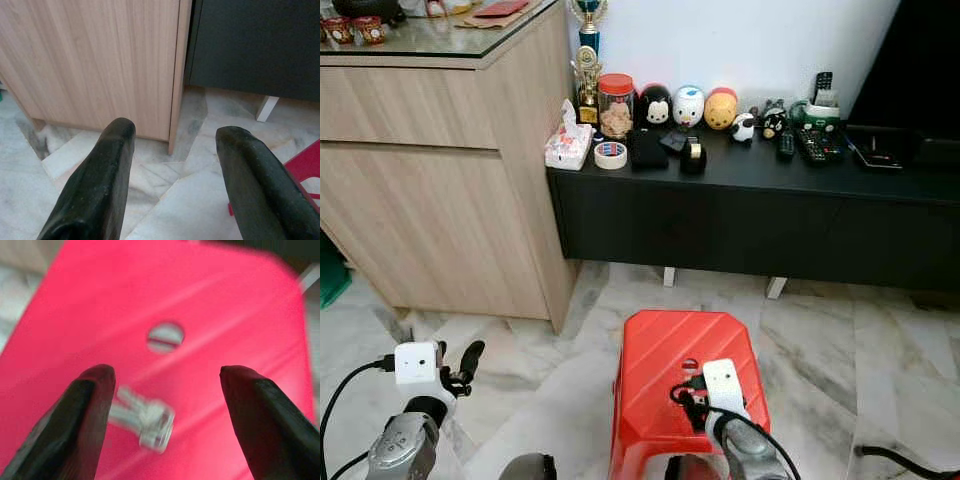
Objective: Hang keys on a hook
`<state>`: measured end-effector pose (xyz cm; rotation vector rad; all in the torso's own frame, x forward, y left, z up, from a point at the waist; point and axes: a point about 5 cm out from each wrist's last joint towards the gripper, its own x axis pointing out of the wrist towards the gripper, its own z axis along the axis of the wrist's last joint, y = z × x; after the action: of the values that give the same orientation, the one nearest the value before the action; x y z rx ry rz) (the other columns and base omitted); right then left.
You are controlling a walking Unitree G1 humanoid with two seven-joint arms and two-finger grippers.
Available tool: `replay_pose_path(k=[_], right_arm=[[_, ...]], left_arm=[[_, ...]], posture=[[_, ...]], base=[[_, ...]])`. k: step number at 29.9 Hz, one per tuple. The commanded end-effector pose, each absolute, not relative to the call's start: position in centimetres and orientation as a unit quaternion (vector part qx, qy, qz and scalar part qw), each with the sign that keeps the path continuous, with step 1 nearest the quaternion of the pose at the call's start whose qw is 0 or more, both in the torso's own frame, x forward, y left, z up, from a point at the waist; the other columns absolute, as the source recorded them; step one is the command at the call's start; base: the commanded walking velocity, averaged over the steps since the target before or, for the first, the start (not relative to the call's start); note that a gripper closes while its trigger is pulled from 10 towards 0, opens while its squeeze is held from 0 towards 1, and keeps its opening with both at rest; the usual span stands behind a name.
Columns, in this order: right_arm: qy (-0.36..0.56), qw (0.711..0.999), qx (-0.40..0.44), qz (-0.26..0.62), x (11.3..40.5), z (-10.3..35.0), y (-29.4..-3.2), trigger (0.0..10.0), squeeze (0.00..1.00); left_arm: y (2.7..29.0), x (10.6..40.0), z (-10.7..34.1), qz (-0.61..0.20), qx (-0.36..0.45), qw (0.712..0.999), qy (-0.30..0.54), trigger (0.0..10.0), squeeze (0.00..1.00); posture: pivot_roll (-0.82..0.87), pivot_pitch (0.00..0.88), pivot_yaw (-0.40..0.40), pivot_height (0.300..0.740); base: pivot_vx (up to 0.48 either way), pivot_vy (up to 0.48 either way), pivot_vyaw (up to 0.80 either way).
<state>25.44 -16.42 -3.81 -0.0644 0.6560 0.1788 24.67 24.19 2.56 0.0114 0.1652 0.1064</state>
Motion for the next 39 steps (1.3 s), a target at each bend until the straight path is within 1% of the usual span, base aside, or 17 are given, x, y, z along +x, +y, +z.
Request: replay_pose_path(k=[1, 11, 19, 26, 30, 35, 39], right_arm=[[0.302, 0.95, -0.014, 0.083, 26.0, -3.3, -16.4, 10.0, 0.0], [0.307, 0.948, -0.022, 0.087, 25.4, -3.7, -16.5, 10.0, 0.0], [0.299, 0.95, -0.022, 0.085, 26.5, -3.0, -15.9, 10.0, 0.0], [0.299, 0.95, -0.025, 0.083, 27.3, -2.5, -15.4, 10.0, 0.0], [0.332, 0.94, -0.036, 0.073, 27.1, -2.9, -15.6, 10.0, 0.0], [0.331, 0.94, -0.033, 0.071, 27.4, -2.7, -15.6, 10.0, 0.0], [0.34, 0.937, -0.033, 0.076, 27.3, -2.9, -15.4, 10.0, 0.0]], left_arm=[[23.7, 24.7, 2.5, 0.042, 0.008, 0.995, 0.085, 10.0, 0.0], [23.3, 24.3, 2.6, 0.04, 0.005, 0.996, 0.081, 10.0, 0.0], [23.7, 24.2, 3.0, 0.046, 0.005, 0.996, 0.077, 10.0, 0.0], [23.2, 24.8, 3.3, 0.047, 0.0, 0.996, 0.074, 10.0, 0.0], [23.0, 25.0, 3.6, 0.048, -0.004, 0.996, 0.068, 10.0, 0.0], [22.6, 25.0, 3.9, 0.046, -0.008, 0.997, 0.062, 10.0, 0.0], [22.3, 24.9, 3.8, 0.047, -0.011, 0.997, 0.065, 10.0, 0.0]], posture=[[0.06, 0.0, -0.047, 0.615], [0.07, 0.0, -0.062, 0.61], [0.08, 0.0, -0.071, 0.61], [0.09, 0.0, -0.074, 0.61], [0.09, 0.0, -0.075, 0.61], [0.09, 0.0, -0.082, 0.61], [0.1, 0.018, -0.092, 0.61]], base=[[0.0, 0.0, 0.0], [0.0, 0.0, 0.0], [0.0, 0.0, 0.0], [0.0, 0.0, 0.0], [0.0, 0.0, 0.0], [0.0, 0.0, 0.0], [0.0, 0.0, 0.0]])
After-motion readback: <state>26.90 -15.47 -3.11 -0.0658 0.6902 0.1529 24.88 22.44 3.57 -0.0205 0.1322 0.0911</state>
